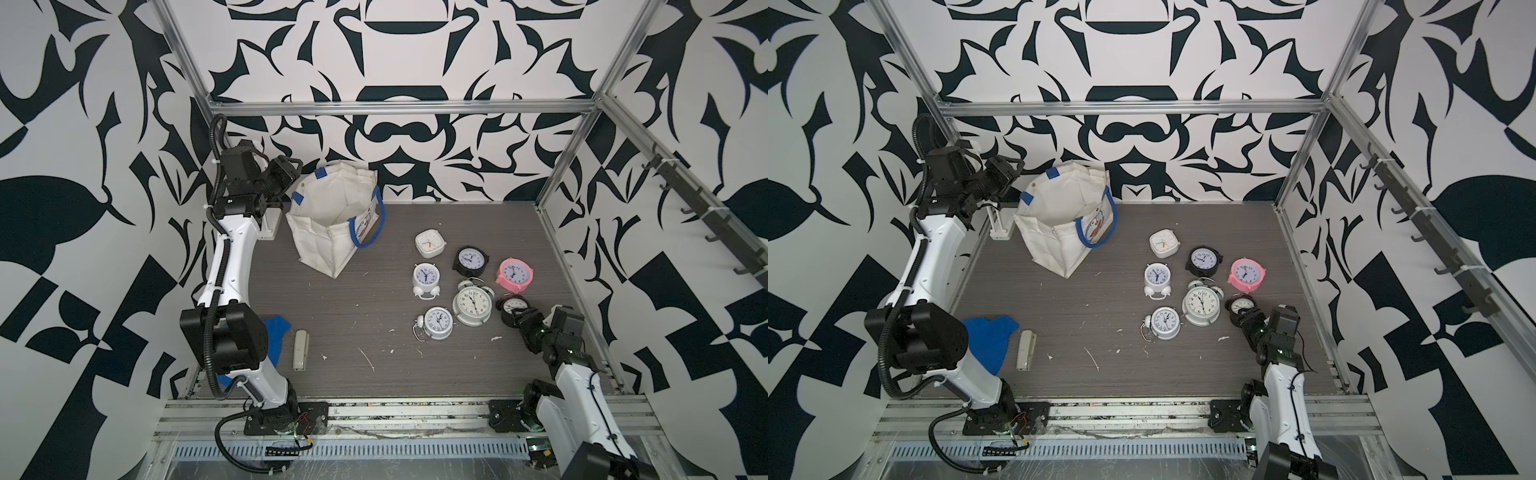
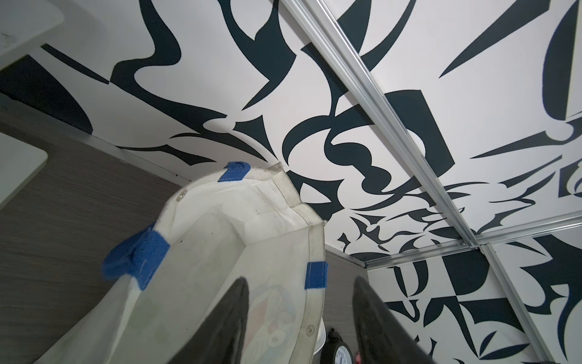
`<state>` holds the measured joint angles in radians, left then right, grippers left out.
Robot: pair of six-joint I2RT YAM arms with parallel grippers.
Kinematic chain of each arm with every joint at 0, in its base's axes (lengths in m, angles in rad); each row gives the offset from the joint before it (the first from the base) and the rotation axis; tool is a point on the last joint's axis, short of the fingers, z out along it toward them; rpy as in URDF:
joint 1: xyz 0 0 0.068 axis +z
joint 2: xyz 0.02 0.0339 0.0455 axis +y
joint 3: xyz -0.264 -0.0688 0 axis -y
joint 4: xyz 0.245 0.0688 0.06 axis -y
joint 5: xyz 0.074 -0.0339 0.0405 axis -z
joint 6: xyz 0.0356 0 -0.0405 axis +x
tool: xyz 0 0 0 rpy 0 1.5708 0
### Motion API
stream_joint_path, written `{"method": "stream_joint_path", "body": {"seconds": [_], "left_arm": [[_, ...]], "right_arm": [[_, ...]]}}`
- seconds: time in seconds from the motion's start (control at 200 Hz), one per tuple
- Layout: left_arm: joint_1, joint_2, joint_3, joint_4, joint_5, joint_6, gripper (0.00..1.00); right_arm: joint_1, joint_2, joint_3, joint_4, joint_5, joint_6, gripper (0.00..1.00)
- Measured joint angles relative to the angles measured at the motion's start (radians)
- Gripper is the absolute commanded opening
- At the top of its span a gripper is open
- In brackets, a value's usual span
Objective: Take the alarm clock out of the canvas bag
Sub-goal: Place the alarm at the center of the board.
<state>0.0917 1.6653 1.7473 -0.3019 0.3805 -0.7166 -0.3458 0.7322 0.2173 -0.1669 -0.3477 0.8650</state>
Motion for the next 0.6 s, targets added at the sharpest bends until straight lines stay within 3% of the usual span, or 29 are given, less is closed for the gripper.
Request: {"method": "stream_joint_path", "body": {"seconds": [0.6], "left_arm": [[0.040, -0.208, -0.171, -0.032, -0.023, 0.032, 0.56]], "right_arm": [[-0.012, 0.074, -0.011, 0.053, -0.016, 0.003, 0.73]]}}
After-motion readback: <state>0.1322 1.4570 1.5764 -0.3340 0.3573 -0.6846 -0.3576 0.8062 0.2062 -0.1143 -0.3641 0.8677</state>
